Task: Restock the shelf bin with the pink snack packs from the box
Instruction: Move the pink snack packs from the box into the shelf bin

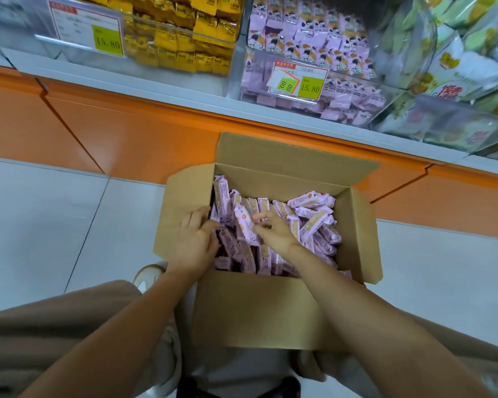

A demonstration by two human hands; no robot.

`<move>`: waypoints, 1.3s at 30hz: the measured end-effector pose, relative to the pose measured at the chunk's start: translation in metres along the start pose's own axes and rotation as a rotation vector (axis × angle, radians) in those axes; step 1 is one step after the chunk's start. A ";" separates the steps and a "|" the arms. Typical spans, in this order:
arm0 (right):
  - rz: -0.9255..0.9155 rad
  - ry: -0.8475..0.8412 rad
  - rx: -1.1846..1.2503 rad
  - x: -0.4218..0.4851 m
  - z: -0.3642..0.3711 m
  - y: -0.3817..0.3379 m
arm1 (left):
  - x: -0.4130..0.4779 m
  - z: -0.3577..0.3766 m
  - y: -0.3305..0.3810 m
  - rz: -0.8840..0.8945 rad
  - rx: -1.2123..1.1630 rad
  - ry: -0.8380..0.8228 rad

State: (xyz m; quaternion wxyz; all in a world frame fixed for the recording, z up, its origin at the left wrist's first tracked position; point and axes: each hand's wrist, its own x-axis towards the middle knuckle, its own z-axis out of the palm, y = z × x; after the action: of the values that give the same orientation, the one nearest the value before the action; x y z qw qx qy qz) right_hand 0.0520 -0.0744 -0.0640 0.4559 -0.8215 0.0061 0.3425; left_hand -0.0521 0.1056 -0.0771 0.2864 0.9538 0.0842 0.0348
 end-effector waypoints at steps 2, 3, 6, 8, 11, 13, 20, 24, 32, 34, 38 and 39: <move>-0.012 -0.032 0.161 -0.007 -0.004 -0.008 | 0.003 -0.007 0.010 -0.088 -0.083 0.037; -0.014 -0.061 0.244 -0.011 -0.004 -0.012 | 0.005 -0.012 0.017 -0.153 -0.161 0.028; -0.030 -0.181 0.363 -0.025 -0.002 -0.029 | 0.010 -0.021 0.038 -0.334 -0.568 -0.085; -0.041 -0.239 0.380 -0.030 0.002 -0.035 | 0.010 -0.026 0.046 -0.402 -0.743 -0.044; -0.081 -0.258 0.336 -0.038 0.006 -0.039 | 0.007 -0.032 0.049 -0.514 -0.981 0.042; -0.121 -0.236 0.295 -0.041 0.006 -0.041 | 0.004 -0.036 0.051 -0.546 -1.101 0.006; -0.132 -0.164 0.277 -0.030 0.018 -0.038 | 0.003 -0.036 0.040 -0.576 -1.261 -0.032; -0.108 -0.153 0.194 -0.016 0.019 -0.028 | 0.007 -0.034 0.037 -0.668 -1.199 0.089; 0.041 -0.114 -0.498 0.003 0.050 0.008 | 0.002 -0.022 0.007 -0.719 -0.954 0.081; 0.064 -0.089 -0.590 0.007 0.053 0.006 | 0.003 -0.021 0.005 -0.713 -0.982 0.064; 0.173 -0.167 -0.413 0.015 0.039 0.002 | 0.002 -0.017 0.001 -0.695 -1.037 0.065; 0.187 -0.164 -0.284 0.011 0.032 0.000 | 0.002 -0.017 0.002 -0.700 -1.047 0.075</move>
State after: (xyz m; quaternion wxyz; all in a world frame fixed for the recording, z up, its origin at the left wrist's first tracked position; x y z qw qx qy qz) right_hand 0.0427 -0.0467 -0.0820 0.3006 -0.8428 -0.0030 0.4464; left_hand -0.0513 0.1139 -0.0619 0.7064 0.6013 0.3733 0.0092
